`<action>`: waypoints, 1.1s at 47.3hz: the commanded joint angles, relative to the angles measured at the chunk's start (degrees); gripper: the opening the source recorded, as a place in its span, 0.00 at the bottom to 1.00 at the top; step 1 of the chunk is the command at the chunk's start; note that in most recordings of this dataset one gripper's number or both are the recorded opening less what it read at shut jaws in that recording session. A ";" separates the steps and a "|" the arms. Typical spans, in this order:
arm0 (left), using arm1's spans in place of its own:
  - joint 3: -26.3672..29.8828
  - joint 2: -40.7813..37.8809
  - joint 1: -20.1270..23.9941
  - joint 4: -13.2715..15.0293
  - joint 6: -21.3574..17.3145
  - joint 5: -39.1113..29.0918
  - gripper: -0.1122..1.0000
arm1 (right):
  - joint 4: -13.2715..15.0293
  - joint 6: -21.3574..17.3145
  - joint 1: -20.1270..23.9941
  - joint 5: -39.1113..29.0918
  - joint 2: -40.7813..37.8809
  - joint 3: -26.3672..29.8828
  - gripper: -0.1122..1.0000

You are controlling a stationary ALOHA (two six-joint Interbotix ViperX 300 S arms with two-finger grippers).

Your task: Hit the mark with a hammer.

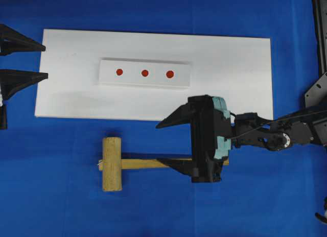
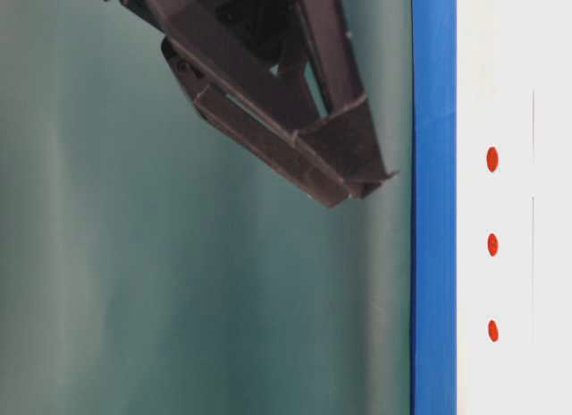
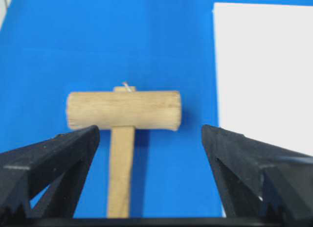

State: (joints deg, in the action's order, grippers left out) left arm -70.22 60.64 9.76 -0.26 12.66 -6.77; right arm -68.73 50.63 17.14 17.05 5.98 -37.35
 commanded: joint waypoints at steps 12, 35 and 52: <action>1.32 -0.26 -0.18 0.18 -0.44 -1.23 0.80 | 0.18 5.19 -10.11 -1.49 5.89 -2.11 0.90; 1.23 -0.18 -0.09 0.09 -1.14 -1.23 0.80 | 0.62 9.40 -21.97 -10.55 13.89 -6.24 0.90; 1.05 3.43 -1.67 0.09 -10.37 -0.97 0.80 | 1.14 9.05 -22.15 -11.43 34.98 -18.46 0.89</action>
State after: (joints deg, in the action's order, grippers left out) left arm -70.22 63.98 8.88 -0.09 3.25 -8.26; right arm -67.68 59.77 -4.92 5.80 36.39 -54.32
